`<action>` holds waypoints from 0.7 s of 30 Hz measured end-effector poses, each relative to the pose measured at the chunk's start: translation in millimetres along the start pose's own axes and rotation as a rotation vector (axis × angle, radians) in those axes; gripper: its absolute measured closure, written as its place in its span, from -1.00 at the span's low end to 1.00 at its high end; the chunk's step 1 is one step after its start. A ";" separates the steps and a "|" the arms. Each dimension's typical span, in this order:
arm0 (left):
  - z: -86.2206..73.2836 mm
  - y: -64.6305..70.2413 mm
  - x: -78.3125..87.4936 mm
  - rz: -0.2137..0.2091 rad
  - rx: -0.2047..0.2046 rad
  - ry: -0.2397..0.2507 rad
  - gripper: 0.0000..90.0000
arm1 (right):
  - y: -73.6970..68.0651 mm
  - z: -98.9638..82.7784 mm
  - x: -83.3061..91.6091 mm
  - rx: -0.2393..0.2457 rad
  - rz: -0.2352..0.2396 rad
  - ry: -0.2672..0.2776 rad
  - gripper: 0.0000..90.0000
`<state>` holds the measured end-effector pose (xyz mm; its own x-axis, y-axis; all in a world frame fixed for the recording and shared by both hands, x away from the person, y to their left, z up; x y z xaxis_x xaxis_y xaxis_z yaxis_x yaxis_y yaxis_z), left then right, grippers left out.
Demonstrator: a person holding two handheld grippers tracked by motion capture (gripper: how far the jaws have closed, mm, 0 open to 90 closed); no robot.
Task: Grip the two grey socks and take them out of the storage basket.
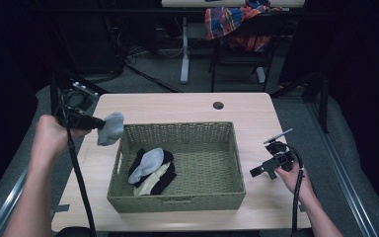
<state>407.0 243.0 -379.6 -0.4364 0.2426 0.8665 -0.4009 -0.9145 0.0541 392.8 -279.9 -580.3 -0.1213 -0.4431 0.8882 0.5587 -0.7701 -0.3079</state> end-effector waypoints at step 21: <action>-41.1 -55.0 -15.9 0.135 0.164 -0.025 0.90 | 0.8 -0.5 1.3 0.017 0.004 -0.022 -0.87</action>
<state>402.9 302.7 -416.8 -0.4561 0.1079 0.8834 -0.2030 -0.9791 0.0148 392.7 -281.4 -579.5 -0.1012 -0.4358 0.8943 0.5731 -0.7603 -0.3057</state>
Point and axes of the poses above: each handheld gripper's, and its own axes: x roughly backward along the jaws, z roughly out of its top, y roughly to its right, the point moved 6 cm from there along -x, roughly forward along the jaws, and after that the axes turned 9 degrees about x, right-handed, at the moved point
